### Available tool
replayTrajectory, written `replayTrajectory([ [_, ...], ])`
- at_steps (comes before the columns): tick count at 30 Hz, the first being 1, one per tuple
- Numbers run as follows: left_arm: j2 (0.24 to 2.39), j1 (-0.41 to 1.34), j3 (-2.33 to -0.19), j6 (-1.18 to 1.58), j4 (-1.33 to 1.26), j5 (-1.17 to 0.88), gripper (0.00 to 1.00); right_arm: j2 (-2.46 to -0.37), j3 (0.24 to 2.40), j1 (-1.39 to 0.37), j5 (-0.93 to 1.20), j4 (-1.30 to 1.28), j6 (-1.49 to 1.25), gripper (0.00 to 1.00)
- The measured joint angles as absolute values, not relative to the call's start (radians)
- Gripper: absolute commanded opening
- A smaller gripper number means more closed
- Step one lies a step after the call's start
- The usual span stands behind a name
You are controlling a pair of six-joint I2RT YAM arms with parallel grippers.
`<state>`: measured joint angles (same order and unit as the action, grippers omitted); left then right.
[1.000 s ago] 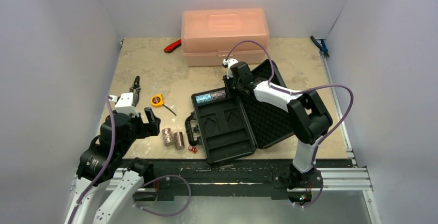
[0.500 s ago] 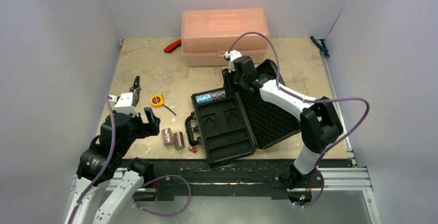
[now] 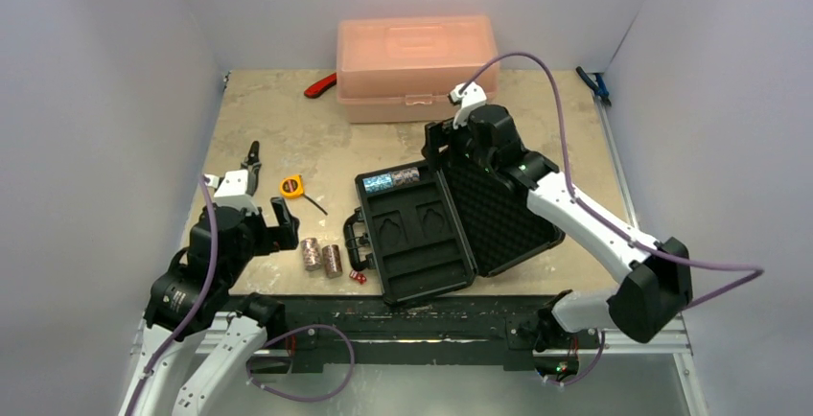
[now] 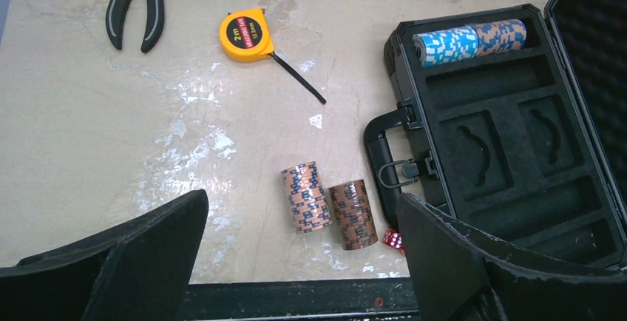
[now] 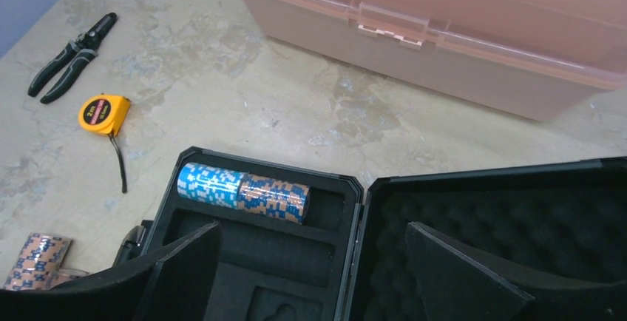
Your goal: Pack up texas hold em set
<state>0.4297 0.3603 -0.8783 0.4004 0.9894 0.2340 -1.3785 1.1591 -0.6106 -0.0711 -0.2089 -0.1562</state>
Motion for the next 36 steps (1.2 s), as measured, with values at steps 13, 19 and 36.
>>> replayTrajectory([
  [13, 0.454, 0.36, -0.878, 0.408, 0.993, 0.244, 1.0, -1.111, 1.093, -0.611, -0.088, -0.257, -0.245, 0.99],
  [19, 0.472, 0.36, -0.878, 0.409, 0.997, 0.254, 1.0, -1.016, 1.071, -0.611, -0.092, -0.267, -0.319, 0.99],
  [36, 0.627, 0.36, -0.879, 0.431, 1.021, 0.267, 0.94, -1.164, 0.97, -0.611, -0.168, -0.279, -0.416, 0.99],
])
